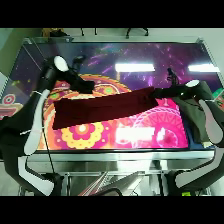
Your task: Fold the shirts.
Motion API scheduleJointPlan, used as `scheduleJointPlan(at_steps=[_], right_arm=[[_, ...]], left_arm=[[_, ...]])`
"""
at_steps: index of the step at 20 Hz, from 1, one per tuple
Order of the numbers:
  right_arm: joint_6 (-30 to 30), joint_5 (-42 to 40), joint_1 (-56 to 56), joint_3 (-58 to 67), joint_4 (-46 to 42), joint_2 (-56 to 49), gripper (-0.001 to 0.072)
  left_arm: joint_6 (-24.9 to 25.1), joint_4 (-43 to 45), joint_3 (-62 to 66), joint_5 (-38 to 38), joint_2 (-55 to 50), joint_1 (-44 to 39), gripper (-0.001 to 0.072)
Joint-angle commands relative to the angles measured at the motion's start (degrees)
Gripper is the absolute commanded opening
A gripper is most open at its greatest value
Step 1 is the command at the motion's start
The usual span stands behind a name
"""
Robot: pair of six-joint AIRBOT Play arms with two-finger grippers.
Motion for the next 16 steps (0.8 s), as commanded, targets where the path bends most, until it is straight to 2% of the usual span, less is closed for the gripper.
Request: scheduleJointPlan(at_steps=[1, 4, 6, 8, 12, 16], right_arm=[[3.4, 8.1, -1.5, 4.1, 0.9, 4.8, 0.0018], [6.4, 15.6, -2.6, 5.4, 4.5, 11.2, 0.0018], [7.3, 16.4, -2.9, 5.4, 5.6, 16.5, 0.0018], [7.3, 16.3, -2.9, 5.4, 5.5, 20.7, 0.0018], [9.4, 16.3, -5.1, 5.4, 5.6, 24.1, 0.0018], [10.6, 17.1, -6.0, 5.4, 6.2, 24.7, 0.0018]], left_arm=[[-0.9, -0.1, -4.1, 6.6, -4.2, -7.1, 0.0097], [-0.8, -6.8, -3.4, 11.1, -10.5, -13.4, 0.0096], [-0.8, -12.7, 0.7, 12.8, -15.4, -16.8, 0.0095], [-0.8, -16.7, 6.1, 13.5, -19.9, -19.5, 0.0016], [-1.0, -20.5, 15.3, 12.0, -25.6, -23.0, 0.0016], [0.1, -22.5, 15.8, 6.0, -22.1, -21.4, 0.0016]])
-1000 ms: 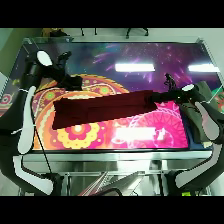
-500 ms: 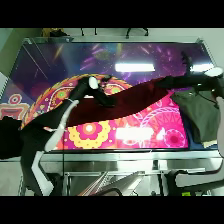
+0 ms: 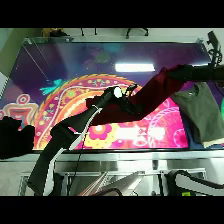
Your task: Fold the shirts.
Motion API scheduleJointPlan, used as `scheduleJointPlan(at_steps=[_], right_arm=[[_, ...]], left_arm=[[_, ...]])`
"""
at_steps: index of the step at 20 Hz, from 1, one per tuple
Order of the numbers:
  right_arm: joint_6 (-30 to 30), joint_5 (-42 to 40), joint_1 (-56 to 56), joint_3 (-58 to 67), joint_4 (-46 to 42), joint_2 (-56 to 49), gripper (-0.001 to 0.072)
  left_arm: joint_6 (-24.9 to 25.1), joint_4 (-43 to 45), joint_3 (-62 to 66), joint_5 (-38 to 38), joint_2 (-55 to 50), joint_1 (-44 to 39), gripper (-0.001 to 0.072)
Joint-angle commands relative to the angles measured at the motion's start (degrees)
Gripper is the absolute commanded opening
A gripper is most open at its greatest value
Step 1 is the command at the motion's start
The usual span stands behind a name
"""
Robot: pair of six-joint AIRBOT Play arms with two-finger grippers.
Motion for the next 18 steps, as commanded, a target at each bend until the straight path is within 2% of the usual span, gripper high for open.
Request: scheduleJointPlan(at_steps=[1, 6, 9, 12, 16, 17, 18], right_arm=[[1.7, 0.8, -0.1, 0.0, 0.6, 0.9, 0.0019], [1.8, -1.6, 4.0, 0.0, 5.7, -0.4, 0.0019], [1.8, -6.5, 12.9, 0.0, 7.3, -2.4, 0.0019], [0.4, -18.0, 26.9, 0.0, 7.0, -6.2, 0.0019], [-0.5, -31.8, 42.8, 0.0, 1.1, -16.2, 0.002], [-1.5, -35.5, 45.9, 0.0, 0.1, -19.3, 0.0064], [-3.0, -39.1, 48.8, 0.0, 0.2, -22.5, 0.0345]], left_arm=[[1.8, -2.6, 1.6, -6.3, 3.8, 2.1, 0.0015], [4.2, -2.6, 1.6, -16.3, 24.5, 13.8, 0.0015], [4.2, -2.5, 1.6, -17.2, 39.5, 21.4, 0.0015], [4.3, -2.4, 1.2, -17.2, 52.2, 27.1, 0.0015], [5.7, -2.3, -7.3, -17.1, 65.5, 31.6, 0.0015], [6.1, -2.4, -10.0, -17.2, 68.1, 32.1, 0.0015], [6.7, -2.3, -13.1, -17.1, 70.6, 32.3, 0.0015]])
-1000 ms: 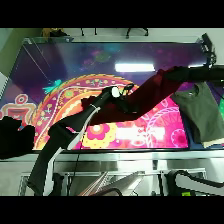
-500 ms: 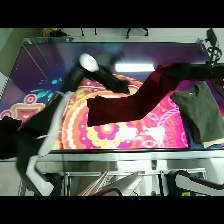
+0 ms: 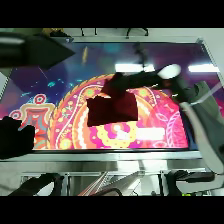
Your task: Fold the shirts.
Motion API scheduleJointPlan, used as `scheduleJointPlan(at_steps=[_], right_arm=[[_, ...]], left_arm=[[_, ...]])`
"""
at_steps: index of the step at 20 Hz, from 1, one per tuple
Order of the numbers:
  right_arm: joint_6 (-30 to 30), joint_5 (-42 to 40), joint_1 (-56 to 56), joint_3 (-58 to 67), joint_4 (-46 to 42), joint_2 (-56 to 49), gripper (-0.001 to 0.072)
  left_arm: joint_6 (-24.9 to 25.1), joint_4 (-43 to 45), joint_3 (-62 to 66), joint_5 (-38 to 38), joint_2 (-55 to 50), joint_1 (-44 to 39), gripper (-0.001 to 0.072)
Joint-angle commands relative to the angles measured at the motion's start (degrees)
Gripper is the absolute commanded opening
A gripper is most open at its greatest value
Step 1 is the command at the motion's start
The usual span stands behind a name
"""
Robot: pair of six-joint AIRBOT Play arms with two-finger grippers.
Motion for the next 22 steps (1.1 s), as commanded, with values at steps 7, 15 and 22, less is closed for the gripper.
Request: scheduleJointPlan(at_steps=[7, 15, 22], right_arm=[[-1.3, -10.7, 4.9, 0.0, -10.7, -0.5, 0.0584], [14.3, 12.3, -22.8, -2.0, -29.2, 2.3, 0.0587], [13.2, 13.8, -21.7, -2.3, -22.3, -11.3, 0.0586]], left_arm=[[2.6, 0.5, -22.8, 5.9, 20.3, 2.3, 0.0015], [2.6, 0.4, -27.8, 7.0, 25.2, 2.3, 0.0015], [2.6, 0.5, -28.0, 6.3, 25.6, 2.3, 0.0015]])
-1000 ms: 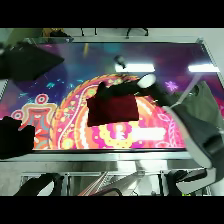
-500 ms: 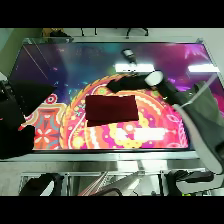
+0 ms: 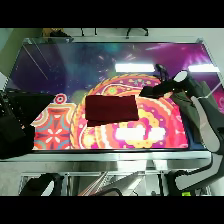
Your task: Fold the shirts.
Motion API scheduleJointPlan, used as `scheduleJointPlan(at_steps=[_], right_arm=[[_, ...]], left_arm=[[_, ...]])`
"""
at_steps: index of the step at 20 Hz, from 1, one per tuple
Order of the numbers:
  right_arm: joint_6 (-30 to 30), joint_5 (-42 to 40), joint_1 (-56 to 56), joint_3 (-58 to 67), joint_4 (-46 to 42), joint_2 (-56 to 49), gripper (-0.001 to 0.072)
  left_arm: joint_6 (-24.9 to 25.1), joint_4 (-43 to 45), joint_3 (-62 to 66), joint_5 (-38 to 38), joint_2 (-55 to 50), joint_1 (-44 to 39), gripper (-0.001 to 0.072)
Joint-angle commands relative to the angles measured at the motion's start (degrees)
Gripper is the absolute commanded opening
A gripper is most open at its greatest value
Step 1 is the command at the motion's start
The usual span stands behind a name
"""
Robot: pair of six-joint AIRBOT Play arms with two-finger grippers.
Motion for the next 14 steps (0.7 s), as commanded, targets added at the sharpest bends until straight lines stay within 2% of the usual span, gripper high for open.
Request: scheduleJointPlan(at_steps=[1, 6, 14], right_arm=[[0.3, 1.5, 0.9, -0.1, 1.8, -6.1, 0.0585], [-0.5, 2.0, 3.1, -0.1, 4.2, -9.1, 0.0585], [-5.7, 1.9, 5.3, -0.1, 15.4, -10.8, 0.0569]], left_arm=[[-0.1, 0.0, -0.2, -0.3, 0.2, 0.0, 0.0016], [-0.1, 0.1, -0.2, -0.3, 0.2, 0.0, 0.0015], [-0.1, 0.1, -0.2, -0.5, 0.2, 0.0, 0.0015]])
